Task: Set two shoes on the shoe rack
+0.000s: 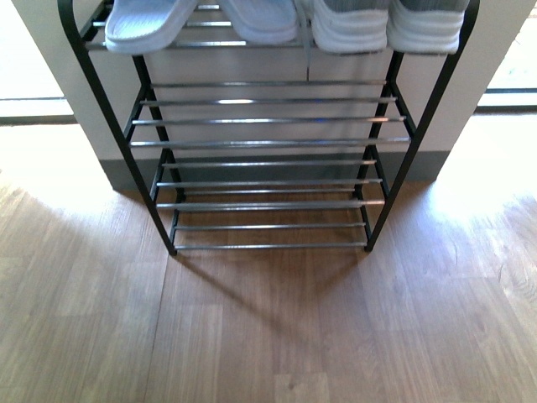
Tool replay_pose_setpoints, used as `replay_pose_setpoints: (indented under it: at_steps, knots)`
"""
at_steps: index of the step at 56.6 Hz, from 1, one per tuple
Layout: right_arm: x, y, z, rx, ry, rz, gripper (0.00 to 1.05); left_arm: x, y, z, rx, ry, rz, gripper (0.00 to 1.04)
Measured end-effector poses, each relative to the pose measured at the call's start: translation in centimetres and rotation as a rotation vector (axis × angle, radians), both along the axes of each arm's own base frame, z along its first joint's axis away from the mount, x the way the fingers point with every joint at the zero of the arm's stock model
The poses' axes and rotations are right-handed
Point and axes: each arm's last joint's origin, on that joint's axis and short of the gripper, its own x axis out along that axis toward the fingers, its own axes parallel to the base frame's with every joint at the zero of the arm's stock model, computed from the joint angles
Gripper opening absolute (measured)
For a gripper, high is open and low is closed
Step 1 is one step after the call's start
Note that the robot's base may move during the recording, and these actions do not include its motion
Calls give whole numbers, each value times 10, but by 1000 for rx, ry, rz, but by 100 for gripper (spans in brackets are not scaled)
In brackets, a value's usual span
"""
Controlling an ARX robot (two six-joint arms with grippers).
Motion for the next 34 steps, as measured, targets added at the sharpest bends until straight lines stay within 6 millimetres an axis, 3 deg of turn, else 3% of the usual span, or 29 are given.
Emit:
replay_pose_setpoints:
  at_steps: [34]
  knots:
    - [0,0,0,0,0,0,96,0,0,0,0,0,0,95]
